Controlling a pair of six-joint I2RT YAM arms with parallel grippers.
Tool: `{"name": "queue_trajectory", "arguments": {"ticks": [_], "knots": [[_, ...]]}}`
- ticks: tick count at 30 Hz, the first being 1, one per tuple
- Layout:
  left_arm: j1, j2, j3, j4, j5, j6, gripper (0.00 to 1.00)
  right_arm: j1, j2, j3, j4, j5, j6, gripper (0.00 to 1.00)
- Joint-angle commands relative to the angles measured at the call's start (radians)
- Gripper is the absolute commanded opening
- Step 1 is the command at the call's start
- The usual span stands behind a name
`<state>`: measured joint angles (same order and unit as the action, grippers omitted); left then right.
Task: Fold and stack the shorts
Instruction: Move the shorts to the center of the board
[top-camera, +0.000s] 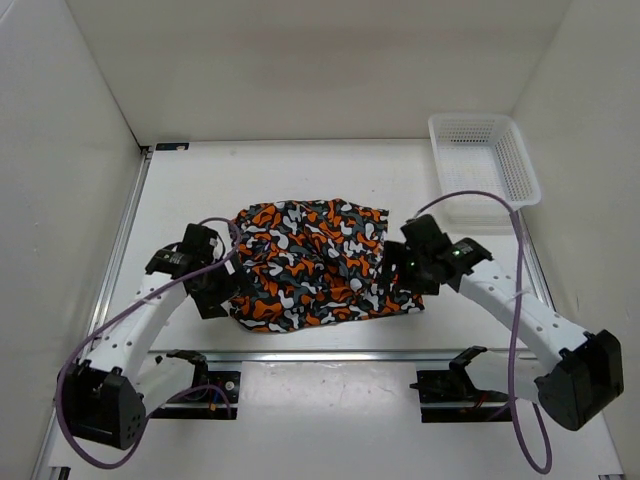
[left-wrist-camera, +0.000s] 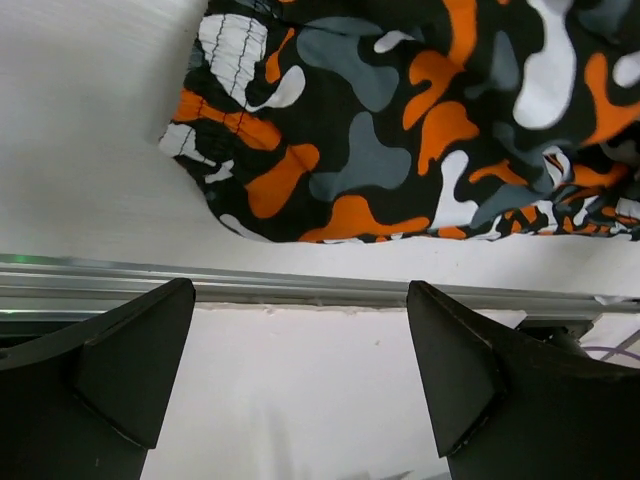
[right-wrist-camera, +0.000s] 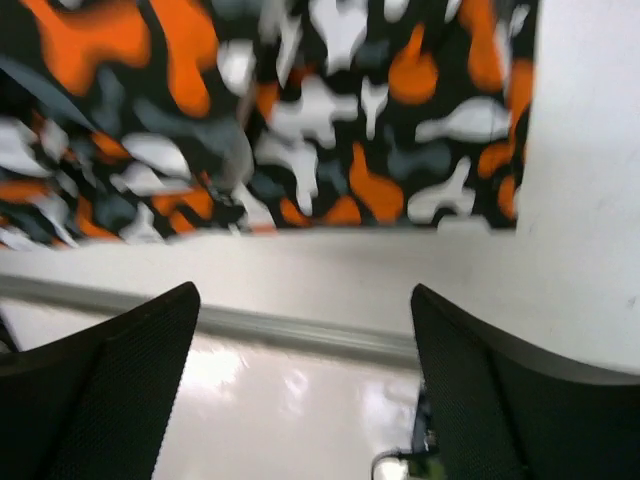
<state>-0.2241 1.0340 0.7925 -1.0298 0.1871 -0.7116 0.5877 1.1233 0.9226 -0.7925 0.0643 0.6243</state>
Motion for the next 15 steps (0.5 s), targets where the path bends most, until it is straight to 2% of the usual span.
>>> {"name": "queue_trajectory", "arguments": {"ticks": [1,2,3,5,8,10,12,14,15], "knots": [[-0.027,0.113,-0.032,0.091,0.000,-0.074,0.99,0.104,0.039,0.025,0.039,-0.032,0.048,0.92],[-0.027,0.142,-0.032,0.103,0.000,-0.074,0.99,0.185,0.076,0.085,0.039,0.006,0.028,0.97],[-0.043,0.168,-0.042,0.114,0.000,-0.084,0.99,0.222,0.125,0.128,0.026,0.113,0.014,1.00],[-0.069,0.227,-0.042,0.148,0.000,-0.097,0.99,0.315,0.295,0.208,-0.059,0.225,-0.014,1.00],[-0.089,0.279,-0.042,0.168,-0.011,-0.106,0.99,0.351,0.467,0.306,-0.068,0.359,-0.026,1.00],[-0.089,0.288,-0.042,0.177,-0.021,-0.106,0.94,0.342,0.548,0.331,-0.041,0.359,-0.038,0.97],[-0.098,0.288,-0.042,0.177,-0.047,-0.106,0.68,0.313,0.608,0.373,-0.014,0.377,-0.049,0.75],[-0.098,0.288,-0.026,0.177,-0.058,-0.095,0.45,0.270,0.635,0.404,-0.014,0.407,-0.072,0.45],[-0.098,0.288,-0.004,0.177,-0.069,-0.086,0.32,0.252,0.645,0.432,-0.002,0.407,-0.083,0.16]]}}
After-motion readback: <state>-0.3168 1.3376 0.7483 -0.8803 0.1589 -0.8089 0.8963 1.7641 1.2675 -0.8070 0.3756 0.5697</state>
